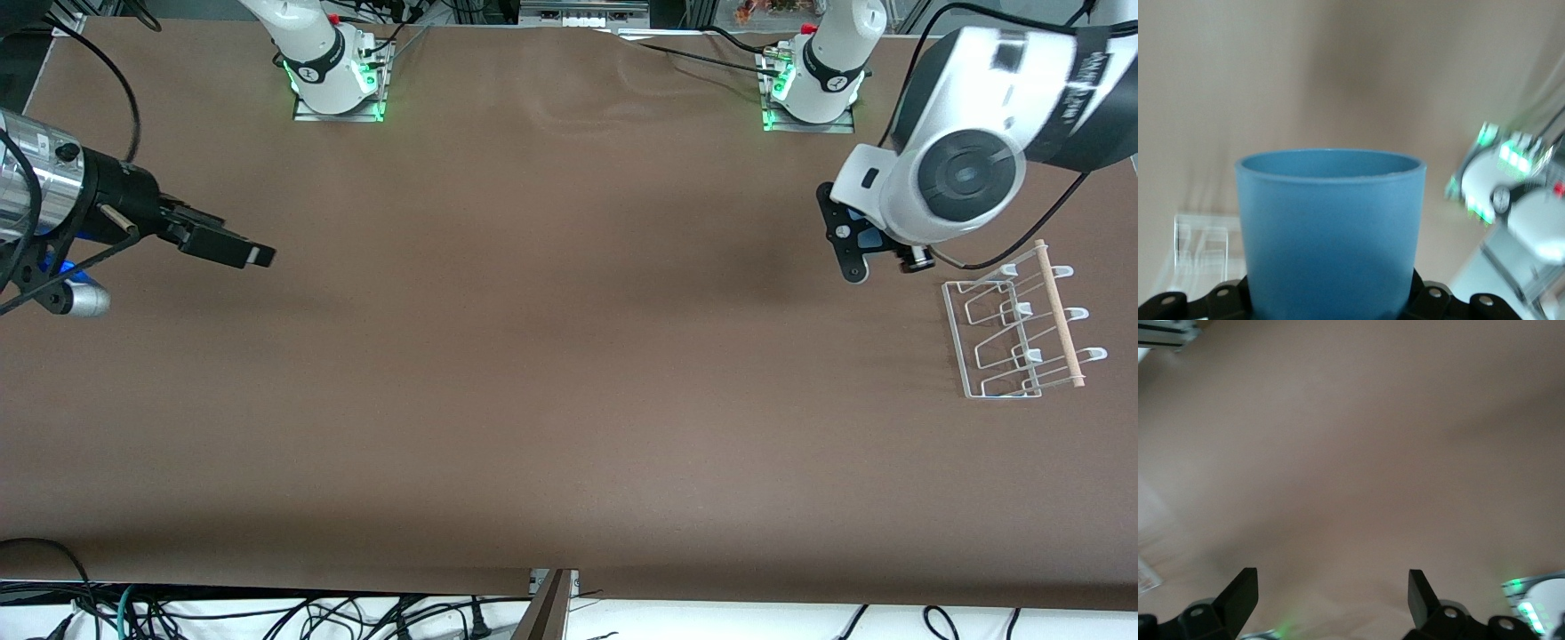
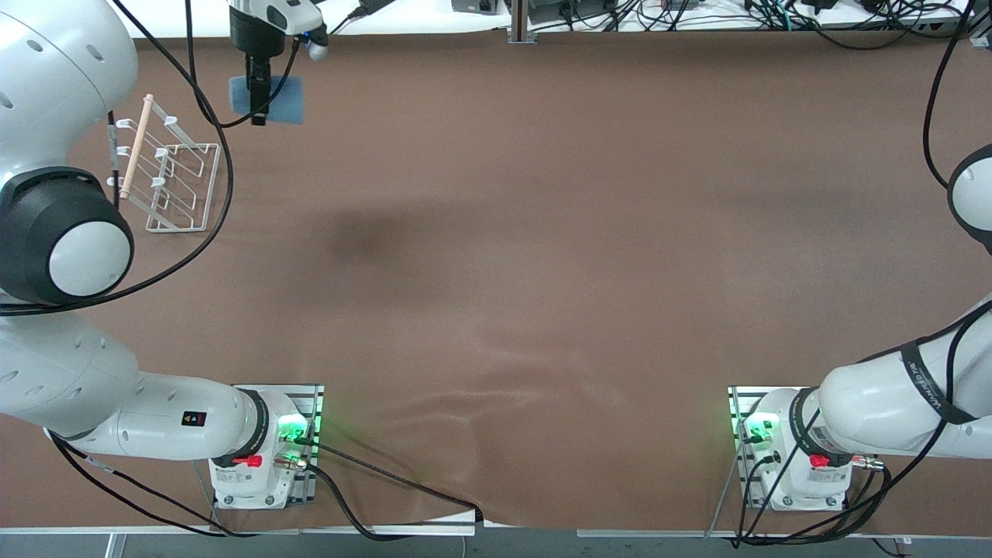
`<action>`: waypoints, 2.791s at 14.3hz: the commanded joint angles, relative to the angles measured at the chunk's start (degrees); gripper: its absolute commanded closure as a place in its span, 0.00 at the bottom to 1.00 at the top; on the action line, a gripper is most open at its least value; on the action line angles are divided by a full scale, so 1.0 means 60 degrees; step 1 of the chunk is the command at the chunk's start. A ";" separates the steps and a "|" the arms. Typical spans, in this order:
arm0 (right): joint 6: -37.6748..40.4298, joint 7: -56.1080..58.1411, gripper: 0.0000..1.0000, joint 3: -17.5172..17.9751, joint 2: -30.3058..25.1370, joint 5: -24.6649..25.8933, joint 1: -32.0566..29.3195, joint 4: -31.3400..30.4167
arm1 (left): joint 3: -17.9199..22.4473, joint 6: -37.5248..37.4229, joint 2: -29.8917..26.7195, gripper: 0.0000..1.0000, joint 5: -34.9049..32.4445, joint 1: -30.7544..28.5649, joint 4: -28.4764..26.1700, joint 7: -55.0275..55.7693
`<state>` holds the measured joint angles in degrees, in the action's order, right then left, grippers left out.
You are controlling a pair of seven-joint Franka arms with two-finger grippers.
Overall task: Transfer cup to left arm and place on rack
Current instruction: 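Open the right gripper and withdraw it while the left gripper holds the cup, then carry the blue cup with the left gripper over the wire rack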
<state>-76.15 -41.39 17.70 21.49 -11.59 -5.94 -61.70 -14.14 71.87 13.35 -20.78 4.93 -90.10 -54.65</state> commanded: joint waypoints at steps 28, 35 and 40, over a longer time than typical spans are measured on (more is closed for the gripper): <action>-0.3348 0.6253 0.01 -0.3346 -0.2998 0.1712 0.2205 -0.5451 | -0.0017 0.4003 0.0030 1.00 -0.9999 -0.3121 -0.6706 0.5066; -0.3304 0.6620 0.01 -0.3331 -0.2732 0.1889 0.2220 -0.5097 | -0.0002 0.3798 0.0060 0.91 -1.0276 -0.3121 -0.7014 0.5066; -0.3304 0.6620 0.01 -0.3331 -0.2732 0.1859 0.2220 -0.5038 | -0.0032 0.3827 0.0090 0.01 -1.0438 -0.3136 -0.7117 0.5095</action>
<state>-96.83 -2.42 -1.98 4.84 -1.24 6.85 -93.29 -13.86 95.34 14.25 -81.38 -13.39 -132.02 -25.10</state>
